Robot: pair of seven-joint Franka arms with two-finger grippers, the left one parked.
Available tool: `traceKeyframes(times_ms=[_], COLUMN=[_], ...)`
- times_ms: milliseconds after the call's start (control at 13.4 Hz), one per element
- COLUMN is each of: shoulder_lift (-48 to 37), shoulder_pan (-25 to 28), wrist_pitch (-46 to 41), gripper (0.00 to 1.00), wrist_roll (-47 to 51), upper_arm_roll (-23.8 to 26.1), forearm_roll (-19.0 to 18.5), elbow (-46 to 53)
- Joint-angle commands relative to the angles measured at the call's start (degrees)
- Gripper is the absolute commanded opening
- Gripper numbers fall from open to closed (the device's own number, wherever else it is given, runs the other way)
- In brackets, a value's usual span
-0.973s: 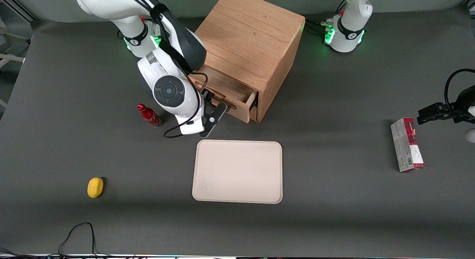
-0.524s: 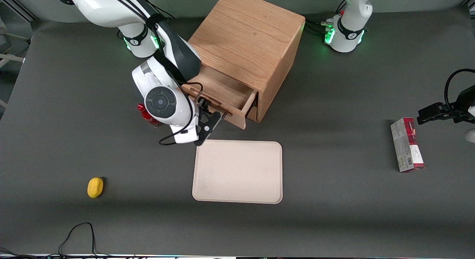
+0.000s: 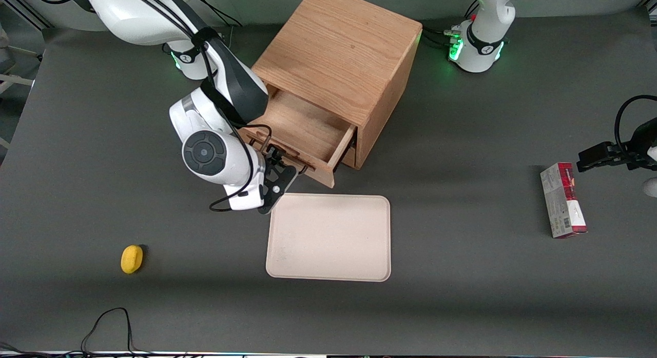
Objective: Open upper drawer
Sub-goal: 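Pull the upper drawer outward by its handle with the right gripper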
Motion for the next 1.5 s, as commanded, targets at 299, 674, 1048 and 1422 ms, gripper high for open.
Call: traceKeyframes(times_ms=[299, 674, 1048, 1422], shoulder_lift=[3.2, 4.5, 5.8, 6.2], shoulder_pan=[-2.0, -3.0, -4.4, -5.6], wrist_pitch=[-0.2, -0.2, -0.2, -0.2], gripper=[1.0, 1.0, 1.0, 1.0], wrist_roll=[-1.4, -1.4, -1.5, -2.9], upper_arm_roll=[0.2, 0.2, 0.2, 0.2], forearm_roll=[-0.7, -0.7, -0.7, -0.8], elbow=[5.1, 7.4, 9.2, 9.5])
